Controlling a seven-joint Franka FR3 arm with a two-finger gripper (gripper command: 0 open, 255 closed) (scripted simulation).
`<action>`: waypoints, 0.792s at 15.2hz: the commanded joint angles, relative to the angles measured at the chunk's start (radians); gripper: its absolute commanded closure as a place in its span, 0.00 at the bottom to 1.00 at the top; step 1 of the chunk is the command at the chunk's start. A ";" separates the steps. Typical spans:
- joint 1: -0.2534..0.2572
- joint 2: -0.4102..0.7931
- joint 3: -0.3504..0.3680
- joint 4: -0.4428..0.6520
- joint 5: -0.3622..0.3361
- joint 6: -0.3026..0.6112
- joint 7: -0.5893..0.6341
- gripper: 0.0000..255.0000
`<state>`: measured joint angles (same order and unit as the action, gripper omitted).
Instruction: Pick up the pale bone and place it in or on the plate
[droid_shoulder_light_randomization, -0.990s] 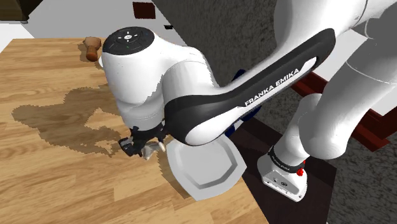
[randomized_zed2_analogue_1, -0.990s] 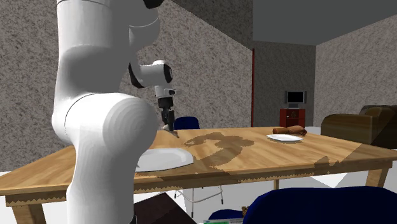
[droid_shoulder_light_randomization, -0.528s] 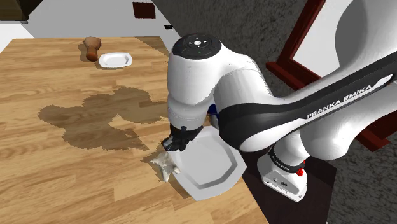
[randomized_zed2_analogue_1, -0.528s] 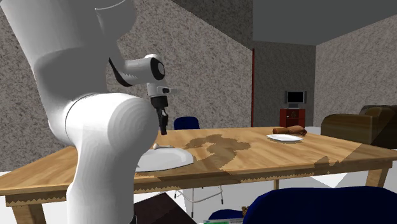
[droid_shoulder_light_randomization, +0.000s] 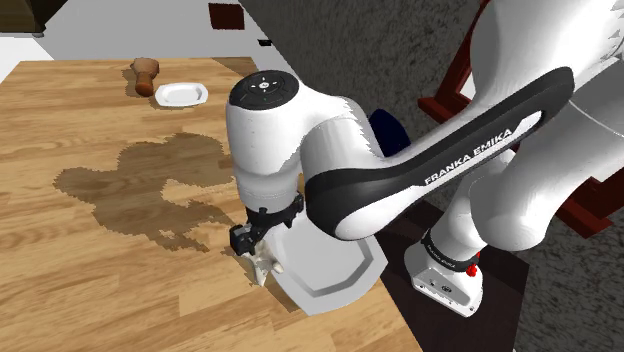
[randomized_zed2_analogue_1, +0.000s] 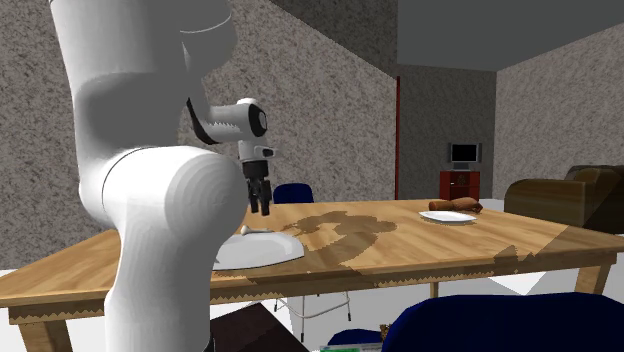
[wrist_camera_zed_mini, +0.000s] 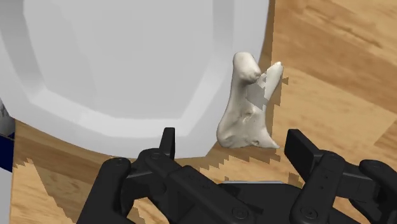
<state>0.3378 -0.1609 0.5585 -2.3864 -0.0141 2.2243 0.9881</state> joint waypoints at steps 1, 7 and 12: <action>-0.013 0.122 0.013 0.076 -0.056 0.009 0.007 0.00; -0.013 0.182 0.010 0.056 -0.100 0.075 0.036 0.00; -0.013 0.208 0.008 0.044 -0.124 0.108 0.052 0.00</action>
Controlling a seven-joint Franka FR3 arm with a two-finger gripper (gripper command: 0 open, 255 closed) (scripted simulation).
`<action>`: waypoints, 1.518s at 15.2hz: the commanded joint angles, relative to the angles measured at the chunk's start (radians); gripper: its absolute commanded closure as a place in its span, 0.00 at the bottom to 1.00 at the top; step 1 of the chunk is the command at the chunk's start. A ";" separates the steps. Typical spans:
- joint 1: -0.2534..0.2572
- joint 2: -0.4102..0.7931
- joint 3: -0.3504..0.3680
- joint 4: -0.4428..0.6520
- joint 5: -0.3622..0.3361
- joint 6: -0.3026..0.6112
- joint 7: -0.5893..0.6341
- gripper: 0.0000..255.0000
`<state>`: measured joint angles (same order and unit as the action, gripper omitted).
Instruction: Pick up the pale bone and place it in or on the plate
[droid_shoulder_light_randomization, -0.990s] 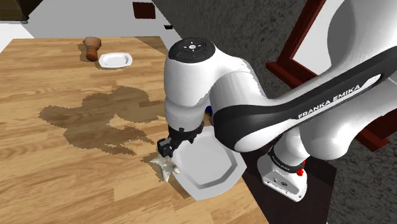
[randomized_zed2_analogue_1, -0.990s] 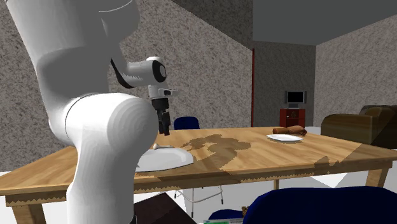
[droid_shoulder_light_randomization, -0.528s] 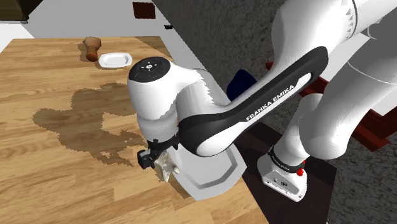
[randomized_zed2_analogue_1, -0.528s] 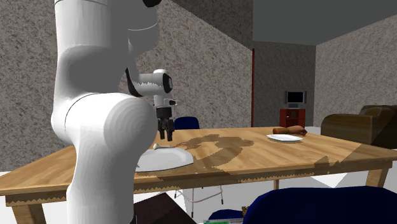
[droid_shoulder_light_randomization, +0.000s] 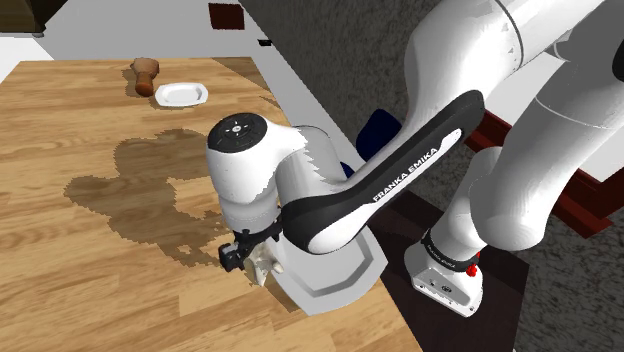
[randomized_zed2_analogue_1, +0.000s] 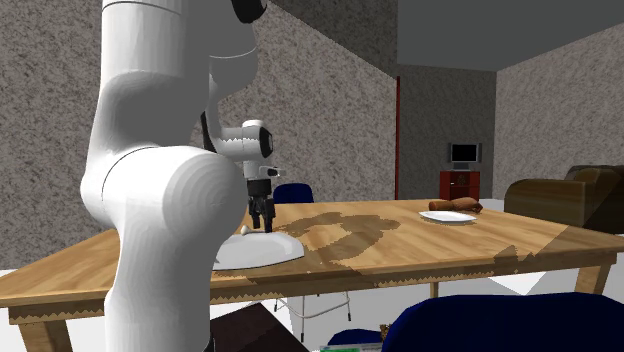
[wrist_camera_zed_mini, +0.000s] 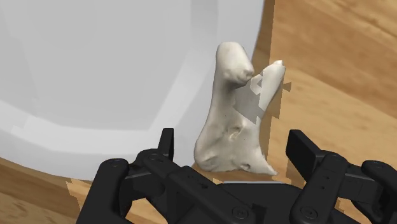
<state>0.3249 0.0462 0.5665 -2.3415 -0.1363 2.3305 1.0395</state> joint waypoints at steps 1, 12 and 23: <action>0.000 0.001 0.000 -0.001 -0.001 0.002 0.001 0.00; 0.000 0.001 0.000 -0.001 -0.001 0.002 0.000 1.00; -0.002 -0.082 0.001 0.036 0.067 -0.101 -0.054 1.00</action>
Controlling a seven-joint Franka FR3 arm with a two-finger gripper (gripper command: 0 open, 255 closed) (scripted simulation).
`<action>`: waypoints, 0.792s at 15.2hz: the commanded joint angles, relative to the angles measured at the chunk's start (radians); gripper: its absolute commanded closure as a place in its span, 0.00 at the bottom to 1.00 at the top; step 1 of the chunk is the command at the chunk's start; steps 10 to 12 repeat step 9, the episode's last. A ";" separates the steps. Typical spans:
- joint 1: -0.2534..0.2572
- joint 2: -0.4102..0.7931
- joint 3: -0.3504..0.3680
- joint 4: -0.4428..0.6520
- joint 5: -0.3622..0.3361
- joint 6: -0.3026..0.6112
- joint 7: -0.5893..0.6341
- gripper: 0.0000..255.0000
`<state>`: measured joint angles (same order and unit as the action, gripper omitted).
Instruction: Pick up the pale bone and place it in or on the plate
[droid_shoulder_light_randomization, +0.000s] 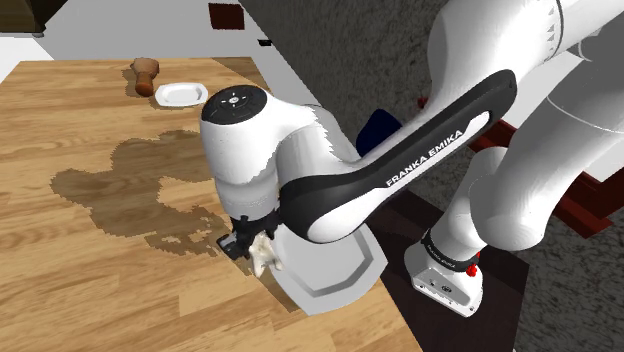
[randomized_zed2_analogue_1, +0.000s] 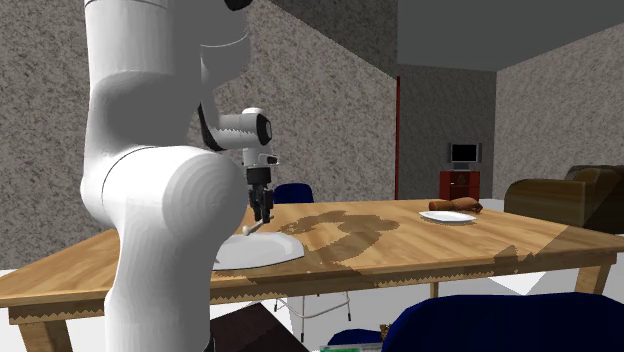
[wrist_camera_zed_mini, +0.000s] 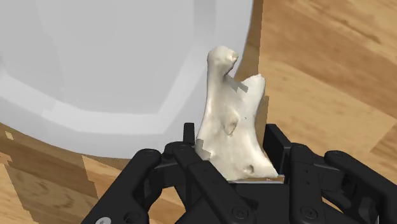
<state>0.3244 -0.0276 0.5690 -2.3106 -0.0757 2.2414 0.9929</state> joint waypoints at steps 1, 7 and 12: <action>-0.001 -0.018 -0.002 0.011 0.013 -0.025 -0.014 1.00; 0.000 -0.068 -0.008 0.049 0.048 -0.106 -0.044 1.00; 0.001 -0.083 -0.011 0.064 0.057 -0.132 -0.052 1.00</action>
